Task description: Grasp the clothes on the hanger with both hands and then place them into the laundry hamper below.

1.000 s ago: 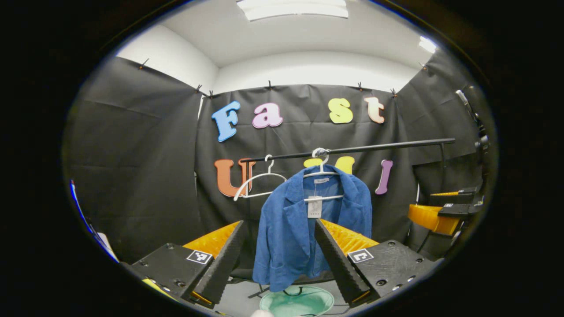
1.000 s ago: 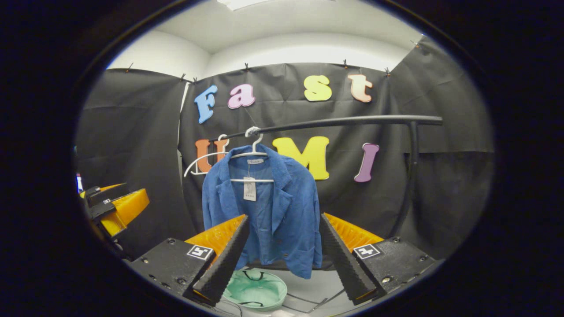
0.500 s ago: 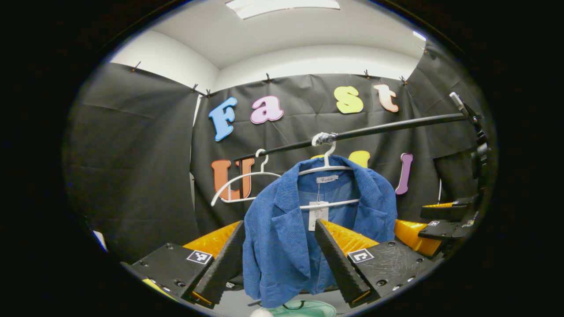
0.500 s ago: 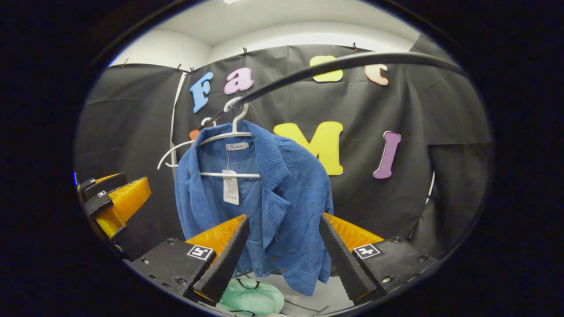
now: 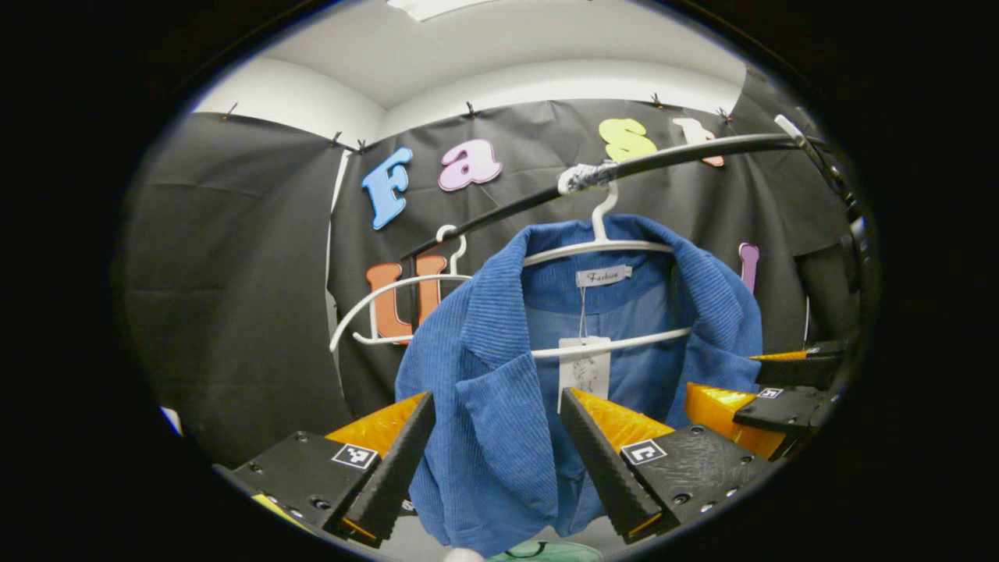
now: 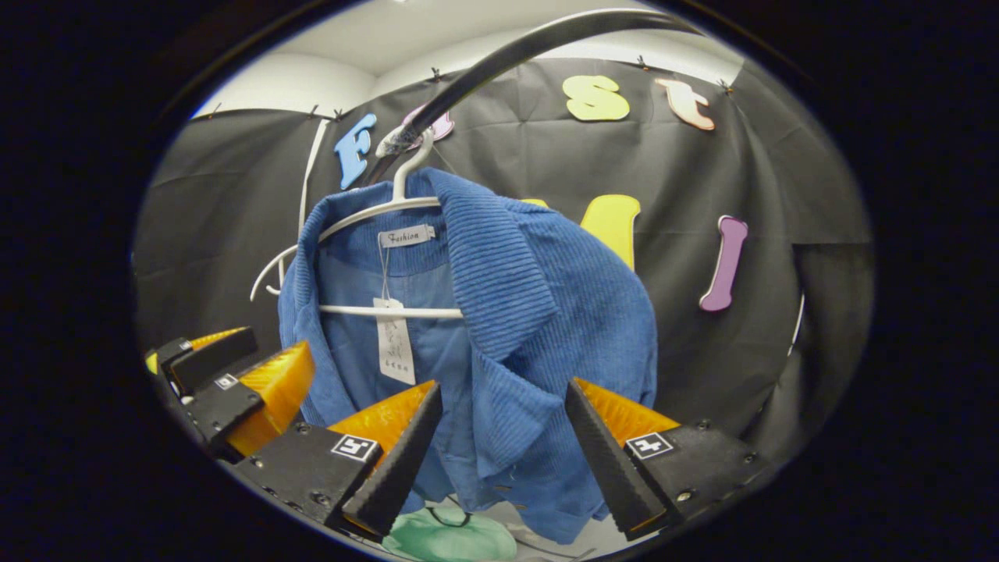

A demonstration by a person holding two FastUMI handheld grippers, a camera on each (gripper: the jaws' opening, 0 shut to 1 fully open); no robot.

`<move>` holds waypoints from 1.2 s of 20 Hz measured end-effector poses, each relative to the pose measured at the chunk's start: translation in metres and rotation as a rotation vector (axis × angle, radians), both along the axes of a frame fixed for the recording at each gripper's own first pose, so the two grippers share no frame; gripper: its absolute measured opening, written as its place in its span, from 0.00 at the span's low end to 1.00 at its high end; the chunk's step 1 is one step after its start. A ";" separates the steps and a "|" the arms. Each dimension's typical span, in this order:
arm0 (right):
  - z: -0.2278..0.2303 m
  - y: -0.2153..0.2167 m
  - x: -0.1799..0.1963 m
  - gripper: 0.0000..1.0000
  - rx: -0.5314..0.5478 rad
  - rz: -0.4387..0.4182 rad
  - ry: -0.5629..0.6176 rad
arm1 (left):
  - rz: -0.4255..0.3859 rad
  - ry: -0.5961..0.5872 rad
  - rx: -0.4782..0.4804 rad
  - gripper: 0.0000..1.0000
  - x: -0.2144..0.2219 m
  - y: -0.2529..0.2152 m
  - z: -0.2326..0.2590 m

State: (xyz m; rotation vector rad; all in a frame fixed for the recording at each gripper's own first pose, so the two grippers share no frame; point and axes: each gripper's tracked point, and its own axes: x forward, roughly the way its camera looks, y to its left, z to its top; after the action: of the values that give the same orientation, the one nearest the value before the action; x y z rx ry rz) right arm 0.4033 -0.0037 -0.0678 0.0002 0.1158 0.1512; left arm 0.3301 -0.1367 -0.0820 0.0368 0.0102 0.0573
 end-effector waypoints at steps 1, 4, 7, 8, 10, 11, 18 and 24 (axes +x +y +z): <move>-0.002 0.003 0.004 0.99 0.017 0.007 0.009 | 0.003 0.002 -0.001 0.97 0.005 0.000 -0.002; -0.006 0.002 0.018 0.92 0.035 0.009 0.012 | 0.013 -0.002 -0.015 0.83 0.017 0.002 -0.005; -0.005 -0.002 0.025 0.72 0.060 0.003 0.006 | 0.012 0.008 -0.008 0.59 0.025 0.001 -0.008; -0.005 -0.003 0.026 0.65 0.070 0.011 0.005 | 0.009 0.012 -0.009 0.55 0.027 0.000 -0.009; -0.005 -0.001 0.029 0.49 0.096 0.020 0.004 | -0.015 0.038 -0.014 0.47 0.027 -0.005 -0.011; -0.005 -0.003 0.033 0.36 0.102 0.014 -0.002 | -0.005 0.048 -0.014 0.41 0.031 -0.001 -0.015; -0.009 0.008 0.037 0.11 0.132 0.127 0.003 | 0.009 0.106 -0.095 0.04 0.044 0.005 -0.029; -0.002 0.017 0.032 0.07 0.223 0.303 0.019 | -0.005 0.099 -0.112 0.00 0.045 0.012 -0.024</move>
State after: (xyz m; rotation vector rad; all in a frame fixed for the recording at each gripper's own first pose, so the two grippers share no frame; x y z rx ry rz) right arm 0.4349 0.0129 -0.0694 0.2074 0.1166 0.4663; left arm 0.3747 -0.1244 -0.1059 -0.0719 0.1127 0.0495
